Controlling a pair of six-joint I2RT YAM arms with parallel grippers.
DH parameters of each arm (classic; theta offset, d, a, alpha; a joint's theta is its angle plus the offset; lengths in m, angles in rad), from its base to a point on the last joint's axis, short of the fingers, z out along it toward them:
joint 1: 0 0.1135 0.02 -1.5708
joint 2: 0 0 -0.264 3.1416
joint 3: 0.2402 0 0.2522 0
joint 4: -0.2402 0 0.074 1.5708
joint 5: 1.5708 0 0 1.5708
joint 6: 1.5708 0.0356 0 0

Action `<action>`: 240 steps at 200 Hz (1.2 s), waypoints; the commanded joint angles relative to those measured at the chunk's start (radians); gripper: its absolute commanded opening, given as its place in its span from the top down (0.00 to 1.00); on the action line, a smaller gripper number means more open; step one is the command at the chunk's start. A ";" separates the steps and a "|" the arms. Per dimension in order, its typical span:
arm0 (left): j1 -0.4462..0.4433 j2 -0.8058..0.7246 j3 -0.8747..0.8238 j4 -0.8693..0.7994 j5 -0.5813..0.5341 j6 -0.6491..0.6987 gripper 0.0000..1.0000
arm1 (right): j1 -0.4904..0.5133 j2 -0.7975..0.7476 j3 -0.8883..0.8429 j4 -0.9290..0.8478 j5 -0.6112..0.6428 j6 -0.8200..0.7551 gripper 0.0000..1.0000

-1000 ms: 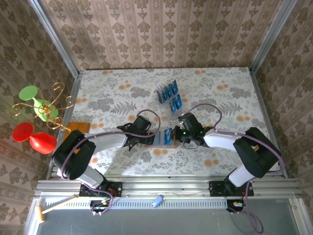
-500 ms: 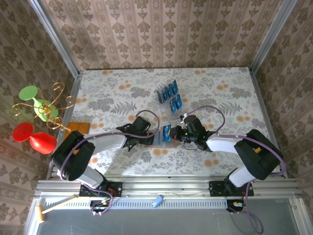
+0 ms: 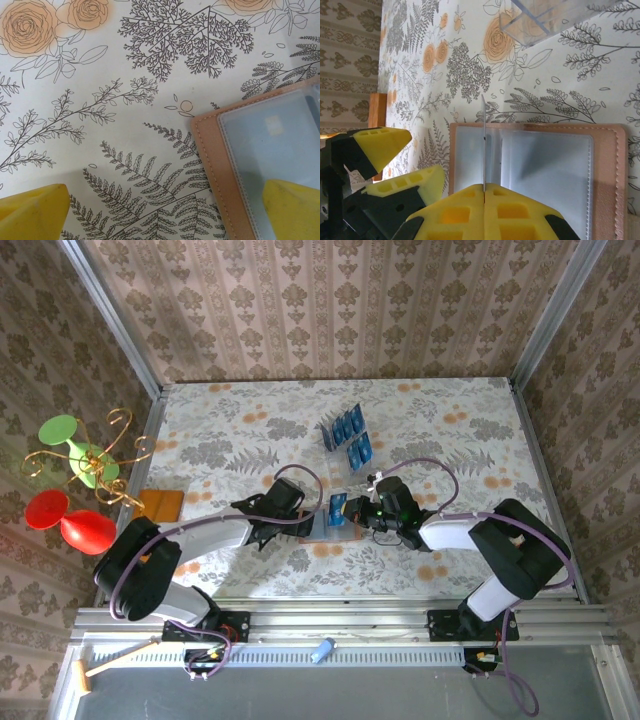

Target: Put the credit cards into the card holder

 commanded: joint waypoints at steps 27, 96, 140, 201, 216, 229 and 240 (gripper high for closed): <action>-0.031 -0.008 -0.040 0.022 0.014 -0.023 0.00 | -0.003 0.036 -0.027 0.096 -0.009 0.000 1.00; -0.047 -0.003 -0.062 0.018 -0.005 -0.040 0.00 | -0.003 0.070 -0.049 0.169 -0.014 -0.009 1.00; -0.049 0.000 -0.065 0.017 -0.013 -0.043 0.00 | -0.003 0.094 -0.054 0.201 -0.021 -0.006 1.00; -0.051 0.005 -0.063 0.011 -0.021 -0.046 0.00 | -0.003 0.138 -0.068 0.255 -0.042 0.004 1.00; -0.050 0.005 -0.064 0.004 -0.027 -0.047 0.00 | -0.003 0.145 -0.072 0.264 -0.047 0.003 1.00; -0.051 0.002 -0.063 -0.002 -0.036 -0.049 0.00 | -0.004 0.149 -0.078 0.274 -0.051 0.001 1.00; -0.050 -0.002 -0.062 -0.010 -0.043 -0.053 0.00 | -0.004 0.151 -0.082 0.282 -0.055 0.001 1.00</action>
